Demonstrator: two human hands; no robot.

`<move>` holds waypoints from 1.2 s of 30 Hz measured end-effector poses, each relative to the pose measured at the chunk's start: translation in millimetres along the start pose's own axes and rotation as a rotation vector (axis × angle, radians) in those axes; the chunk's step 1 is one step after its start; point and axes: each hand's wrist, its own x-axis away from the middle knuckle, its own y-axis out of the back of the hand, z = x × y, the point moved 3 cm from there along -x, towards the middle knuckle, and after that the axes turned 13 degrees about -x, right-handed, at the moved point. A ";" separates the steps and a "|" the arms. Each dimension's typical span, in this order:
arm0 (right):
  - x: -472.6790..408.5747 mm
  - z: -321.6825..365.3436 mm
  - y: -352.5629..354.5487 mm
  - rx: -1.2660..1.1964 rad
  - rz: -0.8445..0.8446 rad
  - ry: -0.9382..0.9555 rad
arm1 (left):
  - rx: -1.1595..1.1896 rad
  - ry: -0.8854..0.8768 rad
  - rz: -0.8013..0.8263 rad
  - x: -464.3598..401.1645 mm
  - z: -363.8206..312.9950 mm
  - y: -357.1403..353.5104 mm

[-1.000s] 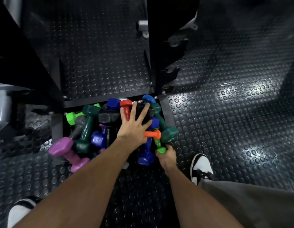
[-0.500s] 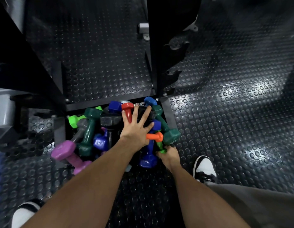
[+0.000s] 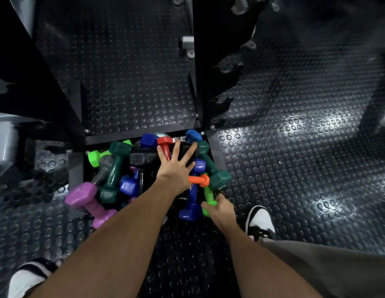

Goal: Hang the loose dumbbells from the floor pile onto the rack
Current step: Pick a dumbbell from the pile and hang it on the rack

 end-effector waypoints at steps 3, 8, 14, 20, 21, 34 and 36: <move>5.1 14.7 2.5 -0.003 -0.009 -0.022 | 0.001 0.009 0.017 0.9 -0.4 2.6; 9.0 26.6 11.0 0.057 -0.011 -0.004 | 0.003 0.003 0.040 1.9 1.7 3.5; 32.5 17.0 25.2 0.215 0.031 0.001 | 0.026 -0.035 -0.015 8.9 2.9 0.8; 46.8 42.9 46.3 0.362 0.029 0.063 | 0.094 -0.121 -0.039 37.8 14.2 -6.9; 50.4 48.9 49.3 0.374 0.038 0.075 | 0.121 -0.121 -0.054 43.6 14.4 -9.5; 89.8 164.7 72.5 0.683 0.267 0.475 | 0.632 0.053 -0.016 85.8 37.7 4.9; 98.1 187.5 77.8 0.723 0.290 0.525 | 0.753 0.100 -0.029 86.9 42.7 6.2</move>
